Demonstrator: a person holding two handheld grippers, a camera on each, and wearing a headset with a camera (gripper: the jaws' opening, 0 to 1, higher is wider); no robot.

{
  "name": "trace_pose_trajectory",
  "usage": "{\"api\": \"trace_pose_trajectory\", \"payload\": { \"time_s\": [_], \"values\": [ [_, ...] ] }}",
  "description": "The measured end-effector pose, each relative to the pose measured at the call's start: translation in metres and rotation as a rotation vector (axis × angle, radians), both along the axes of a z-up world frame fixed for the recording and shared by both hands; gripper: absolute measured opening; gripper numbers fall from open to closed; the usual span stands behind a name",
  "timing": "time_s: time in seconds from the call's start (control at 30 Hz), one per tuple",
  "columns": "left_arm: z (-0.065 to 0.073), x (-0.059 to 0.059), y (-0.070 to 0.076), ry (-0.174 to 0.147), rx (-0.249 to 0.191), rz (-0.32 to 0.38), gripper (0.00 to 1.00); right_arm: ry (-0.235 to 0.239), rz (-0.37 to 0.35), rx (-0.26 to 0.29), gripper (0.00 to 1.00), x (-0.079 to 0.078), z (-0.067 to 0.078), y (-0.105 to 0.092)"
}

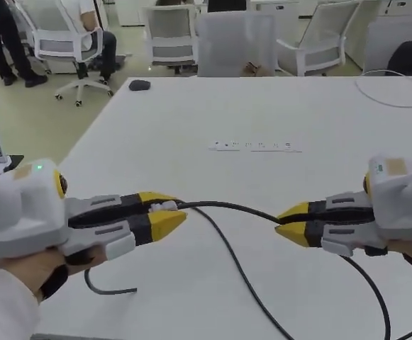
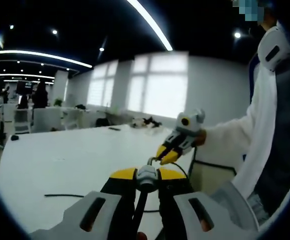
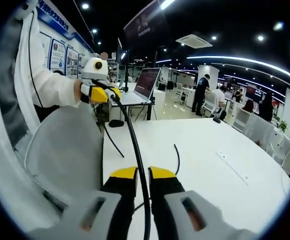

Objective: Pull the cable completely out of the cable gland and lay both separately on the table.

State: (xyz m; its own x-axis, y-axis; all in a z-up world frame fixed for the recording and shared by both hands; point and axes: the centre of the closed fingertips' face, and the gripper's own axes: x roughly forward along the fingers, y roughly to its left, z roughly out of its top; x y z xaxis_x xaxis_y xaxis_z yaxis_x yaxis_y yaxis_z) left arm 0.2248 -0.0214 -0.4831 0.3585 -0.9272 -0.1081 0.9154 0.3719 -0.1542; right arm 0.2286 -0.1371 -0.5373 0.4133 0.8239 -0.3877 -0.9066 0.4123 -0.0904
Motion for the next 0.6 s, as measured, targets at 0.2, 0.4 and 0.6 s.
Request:
{"api": "trace_pose_trajectory", "payload": {
  "time_s": [0.2, 0.4, 0.6],
  "values": [
    [-0.004, 0.006, 0.016, 0.002, 0.046, 0.01, 0.17, -0.051, 0.019, 0.031, 0.14, -0.007, 0.032, 0.017],
    [-0.006, 0.001, 0.024, -0.004, 0.048, -0.035, 0.17, -0.093, 0.033, 0.048, 0.16, -0.024, 0.049, 0.057],
    [-0.001, -0.021, 0.02, 0.004, 0.009, -0.115, 0.17, -0.111, 0.071, 0.021, 0.17, -0.036, 0.052, 0.093]
  ]
}}
